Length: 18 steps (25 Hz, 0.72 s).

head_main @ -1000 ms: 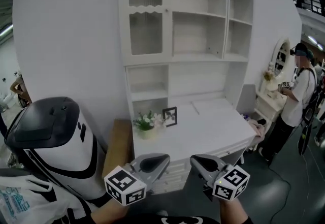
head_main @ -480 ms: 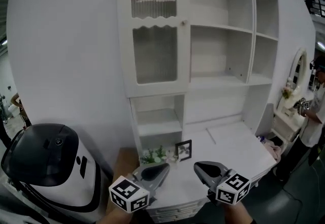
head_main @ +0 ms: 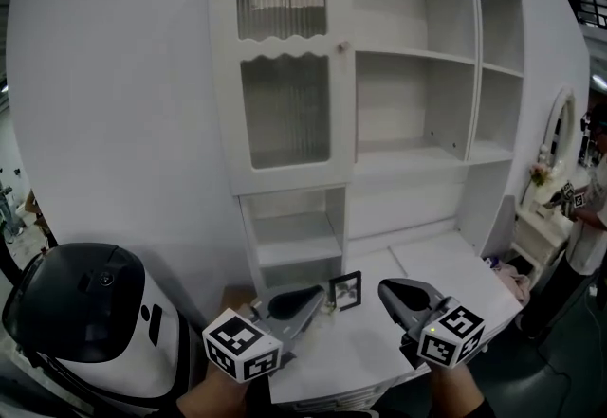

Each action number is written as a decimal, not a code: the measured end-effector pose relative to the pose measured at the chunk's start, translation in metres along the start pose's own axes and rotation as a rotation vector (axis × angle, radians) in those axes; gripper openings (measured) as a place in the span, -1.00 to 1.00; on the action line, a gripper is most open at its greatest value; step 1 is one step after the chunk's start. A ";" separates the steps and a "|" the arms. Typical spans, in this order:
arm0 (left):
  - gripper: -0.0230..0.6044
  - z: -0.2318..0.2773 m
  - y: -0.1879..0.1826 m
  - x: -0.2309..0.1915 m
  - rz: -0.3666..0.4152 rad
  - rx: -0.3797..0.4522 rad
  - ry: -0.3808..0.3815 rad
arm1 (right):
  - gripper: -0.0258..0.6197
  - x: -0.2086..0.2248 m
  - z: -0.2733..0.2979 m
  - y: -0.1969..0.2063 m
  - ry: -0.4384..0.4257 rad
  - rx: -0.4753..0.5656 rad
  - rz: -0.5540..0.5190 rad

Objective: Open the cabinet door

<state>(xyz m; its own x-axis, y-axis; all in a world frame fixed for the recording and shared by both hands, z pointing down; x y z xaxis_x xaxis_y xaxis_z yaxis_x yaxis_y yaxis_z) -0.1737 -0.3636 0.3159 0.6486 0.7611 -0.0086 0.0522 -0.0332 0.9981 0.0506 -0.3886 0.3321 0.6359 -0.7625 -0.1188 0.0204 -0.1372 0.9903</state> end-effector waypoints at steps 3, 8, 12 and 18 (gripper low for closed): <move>-0.90 0.009 -0.020 -0.006 0.060 0.038 -0.005 | -0.91 0.015 0.003 -0.016 -0.002 0.021 -0.030; -0.90 0.029 -0.053 -0.016 0.124 0.122 -0.002 | -0.92 0.046 0.020 -0.042 -0.028 0.071 -0.056; -0.90 0.058 -0.076 -0.029 0.235 0.097 -0.012 | -0.92 0.074 0.043 -0.057 -0.086 0.089 -0.091; -0.90 0.101 -0.123 -0.055 0.373 0.096 -0.086 | -0.92 0.115 0.072 -0.083 -0.172 0.092 -0.164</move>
<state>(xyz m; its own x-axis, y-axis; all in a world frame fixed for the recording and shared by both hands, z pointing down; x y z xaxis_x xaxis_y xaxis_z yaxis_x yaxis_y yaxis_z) -0.1393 -0.4664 0.1870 0.6973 0.6287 0.3442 -0.1308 -0.3606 0.9235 0.0667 -0.5101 0.2314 0.4895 -0.8204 -0.2956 0.0374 -0.3189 0.9470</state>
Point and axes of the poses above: the fingertips, and each gripper's own axes: z forward along the fingers, x to its right, y out of its underside, the point moved 8 cm from there along -z, backward along the fingers, and after that the axes turned 6 degrees about -z, right-handed, at the moved point
